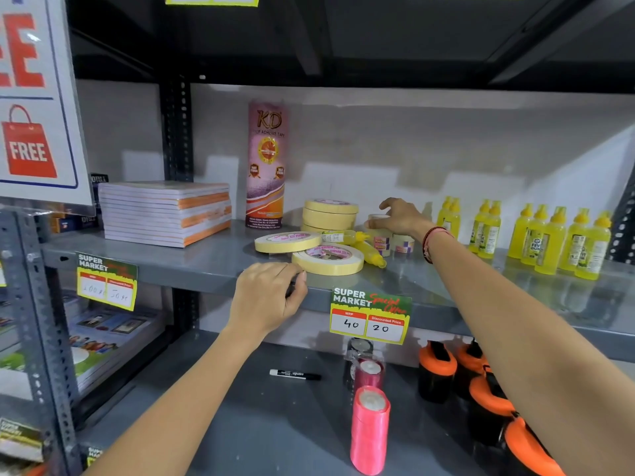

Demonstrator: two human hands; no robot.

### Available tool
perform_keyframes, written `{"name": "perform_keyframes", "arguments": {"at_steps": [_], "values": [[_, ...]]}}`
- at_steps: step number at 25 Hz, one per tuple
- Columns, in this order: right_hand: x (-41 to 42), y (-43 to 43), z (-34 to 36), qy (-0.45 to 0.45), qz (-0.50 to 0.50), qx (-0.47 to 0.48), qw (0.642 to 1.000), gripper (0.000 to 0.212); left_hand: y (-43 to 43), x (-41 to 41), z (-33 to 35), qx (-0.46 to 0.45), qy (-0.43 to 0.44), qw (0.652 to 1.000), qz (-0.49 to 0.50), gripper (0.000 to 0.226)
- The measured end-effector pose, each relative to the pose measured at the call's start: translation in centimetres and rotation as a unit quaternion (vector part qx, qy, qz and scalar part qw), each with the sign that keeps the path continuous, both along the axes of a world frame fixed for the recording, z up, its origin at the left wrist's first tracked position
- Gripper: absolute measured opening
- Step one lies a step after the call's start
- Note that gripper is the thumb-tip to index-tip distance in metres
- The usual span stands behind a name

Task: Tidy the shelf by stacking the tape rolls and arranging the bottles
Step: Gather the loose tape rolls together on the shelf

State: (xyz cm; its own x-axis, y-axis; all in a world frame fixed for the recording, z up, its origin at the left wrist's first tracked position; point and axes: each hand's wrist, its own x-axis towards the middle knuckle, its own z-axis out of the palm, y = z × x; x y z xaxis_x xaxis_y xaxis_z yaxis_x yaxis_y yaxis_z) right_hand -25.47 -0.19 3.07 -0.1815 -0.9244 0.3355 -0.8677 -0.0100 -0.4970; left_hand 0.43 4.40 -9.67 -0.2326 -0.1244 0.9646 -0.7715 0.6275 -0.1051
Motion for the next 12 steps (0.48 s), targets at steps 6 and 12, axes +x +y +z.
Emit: {"name": "perform_keyframes", "arguments": {"at_steps": [6,12], "values": [[0.29,-0.32,-0.05,-0.002,-0.010,0.021,1.000,0.062,0.09,-0.08,0.00,0.002,-0.004,1.000,0.009,0.039],[0.86,-0.07,-0.42,0.065,-0.033,-0.023,0.997,0.065,0.19,-0.07,0.10,0.003,0.001,1.000,0.007,0.040]]}}
